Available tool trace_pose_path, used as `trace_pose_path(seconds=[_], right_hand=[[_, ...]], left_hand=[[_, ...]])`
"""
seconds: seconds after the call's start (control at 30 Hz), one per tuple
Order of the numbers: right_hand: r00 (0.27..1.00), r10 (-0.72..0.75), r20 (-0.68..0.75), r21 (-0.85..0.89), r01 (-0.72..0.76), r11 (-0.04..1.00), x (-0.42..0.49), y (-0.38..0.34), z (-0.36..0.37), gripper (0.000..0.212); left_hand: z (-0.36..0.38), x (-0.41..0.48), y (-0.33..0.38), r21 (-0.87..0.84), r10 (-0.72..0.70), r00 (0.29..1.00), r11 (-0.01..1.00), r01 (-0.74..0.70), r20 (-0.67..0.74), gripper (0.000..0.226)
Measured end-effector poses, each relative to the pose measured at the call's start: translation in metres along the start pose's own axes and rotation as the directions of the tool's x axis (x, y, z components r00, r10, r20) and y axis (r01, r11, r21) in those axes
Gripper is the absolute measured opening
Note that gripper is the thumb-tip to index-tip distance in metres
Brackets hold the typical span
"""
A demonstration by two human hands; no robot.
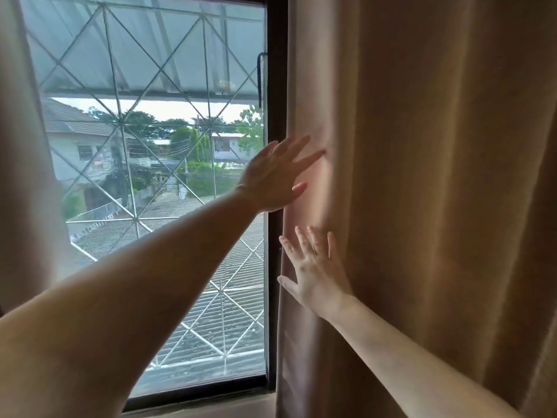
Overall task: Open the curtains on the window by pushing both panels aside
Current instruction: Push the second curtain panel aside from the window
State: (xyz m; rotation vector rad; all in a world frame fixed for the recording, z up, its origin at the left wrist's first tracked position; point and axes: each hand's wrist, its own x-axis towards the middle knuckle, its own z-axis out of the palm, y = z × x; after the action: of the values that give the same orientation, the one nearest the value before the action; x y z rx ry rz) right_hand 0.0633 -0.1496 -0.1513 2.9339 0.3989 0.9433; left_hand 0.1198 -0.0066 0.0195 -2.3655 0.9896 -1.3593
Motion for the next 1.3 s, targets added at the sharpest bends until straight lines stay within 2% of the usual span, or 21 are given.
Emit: trace_pose_path(seconds=[0.13, 0.23, 0.63, 1.3], right_hand=[[0.999, 0.038, -0.039, -0.015, -0.039, 0.999, 0.012, 0.005, 0.010, 0.082], [0.993, 0.091, -0.074, -0.091, -0.097, 0.991, 0.015, 0.015, 0.017, 0.082], [0.969, 0.228, -0.097, -0.235, -0.245, 0.941, 0.006, 0.052, 0.016, 0.080], [0.957, 0.249, -0.150, -0.284, -0.283, 0.916, -0.004, 0.161, 0.023, 0.078]], left_hand=[[0.018, 0.014, -0.007, -0.042, 0.052, 0.997, 0.998, -0.054, -0.050, 0.075], [0.029, 0.023, -0.008, -0.081, 0.085, 0.994, 0.993, -0.090, -0.072, 0.074], [0.058, 0.056, 0.018, -0.252, 0.092, 0.987, 0.960, -0.123, -0.135, 0.073], [0.085, 0.136, 0.097, -0.319, 0.084, 0.989, 0.940, -0.120, -0.125, 0.074]])
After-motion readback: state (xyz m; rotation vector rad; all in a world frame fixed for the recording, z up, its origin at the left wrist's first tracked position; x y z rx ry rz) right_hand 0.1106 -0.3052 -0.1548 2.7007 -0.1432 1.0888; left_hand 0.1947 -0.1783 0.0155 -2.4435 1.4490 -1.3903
